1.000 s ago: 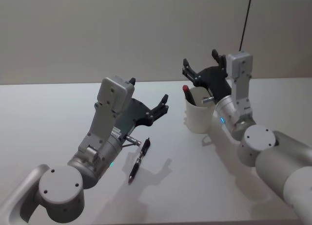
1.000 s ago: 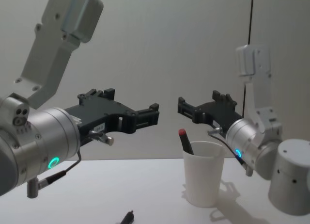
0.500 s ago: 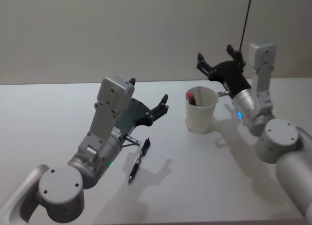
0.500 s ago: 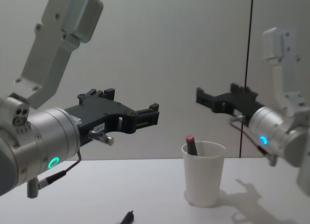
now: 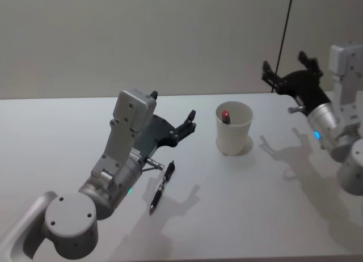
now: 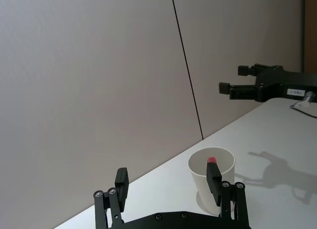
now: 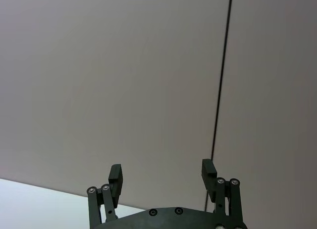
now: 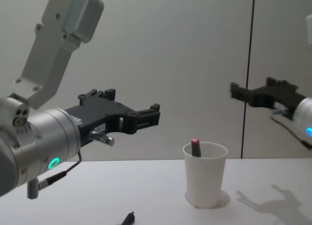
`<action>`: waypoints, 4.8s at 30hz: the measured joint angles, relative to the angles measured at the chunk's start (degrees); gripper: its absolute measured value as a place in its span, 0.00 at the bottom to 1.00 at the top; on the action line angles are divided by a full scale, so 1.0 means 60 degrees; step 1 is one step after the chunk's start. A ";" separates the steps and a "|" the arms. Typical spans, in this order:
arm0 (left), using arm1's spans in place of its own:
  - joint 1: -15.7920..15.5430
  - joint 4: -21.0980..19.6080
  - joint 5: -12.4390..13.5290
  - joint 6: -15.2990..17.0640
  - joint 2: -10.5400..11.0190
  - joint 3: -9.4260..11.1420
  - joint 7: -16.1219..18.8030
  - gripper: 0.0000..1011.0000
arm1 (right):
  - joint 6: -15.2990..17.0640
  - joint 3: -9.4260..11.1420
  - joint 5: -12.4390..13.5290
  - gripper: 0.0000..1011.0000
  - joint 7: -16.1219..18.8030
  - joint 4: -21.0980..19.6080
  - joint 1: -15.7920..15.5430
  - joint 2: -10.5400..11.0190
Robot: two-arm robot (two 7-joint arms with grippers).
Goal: Place the pen into the pen holder.
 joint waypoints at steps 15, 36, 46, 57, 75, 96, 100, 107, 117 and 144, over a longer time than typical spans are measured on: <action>0.0000 0.0000 0.0000 0.0000 0.0000 0.0000 0.0000 0.99 | 0.1459 0.0595 -0.0207 0.99 0.0211 -0.2196 -0.1380 0.0755; 0.0000 0.0000 0.0000 0.0000 0.0000 0.0000 -0.0001 0.99 | 0.2463 0.1015 -0.0644 0.99 0.0486 -0.3841 -0.2764 0.1394; 0.0002 0.0000 0.0001 0.0001 -0.0001 -0.0002 -0.0005 0.99 | 0.2632 0.1086 -0.0737 0.99 0.0529 -0.4085 -0.3013 0.1509; 0.0060 -0.0135 0.0028 0.0427 0.0006 -0.0020 0.0009 0.99 | 0.2712 0.1119 -0.0787 0.99 0.0547 -0.4209 -0.3140 0.1569; 0.0328 -0.0445 -0.0715 0.2006 0.0075 -0.0117 0.0132 0.99 | 0.2748 0.1138 -0.0809 0.99 0.0558 -0.4269 -0.3200 0.1596; 0.0685 -0.0147 -0.1756 0.3490 0.0136 -0.0242 0.0349 0.99 | 0.2759 0.1139 -0.0817 0.99 0.0556 -0.4287 -0.3216 0.1606; 0.0716 0.0025 -0.1859 0.3644 0.0092 -0.0239 0.0350 0.99 | 0.2759 0.1139 -0.0817 0.99 0.0556 -0.4287 -0.3217 0.1606; 0.0720 0.0291 -0.1918 0.3766 0.0026 -0.0224 0.0243 0.99 | 0.2758 0.1139 -0.0816 0.99 0.0556 -0.4287 -0.3217 0.1606; 0.0592 0.0771 -0.1857 0.3874 -0.0110 -0.0206 -0.0080 0.99 | 0.2758 0.1139 -0.0815 0.99 0.0556 -0.4287 -0.3217 0.1607; 0.0325 0.1719 -0.1640 0.3788 -0.0349 -0.0243 -0.0583 0.99 | 0.2758 0.1139 -0.0815 0.99 0.0556 -0.4285 -0.3217 0.1606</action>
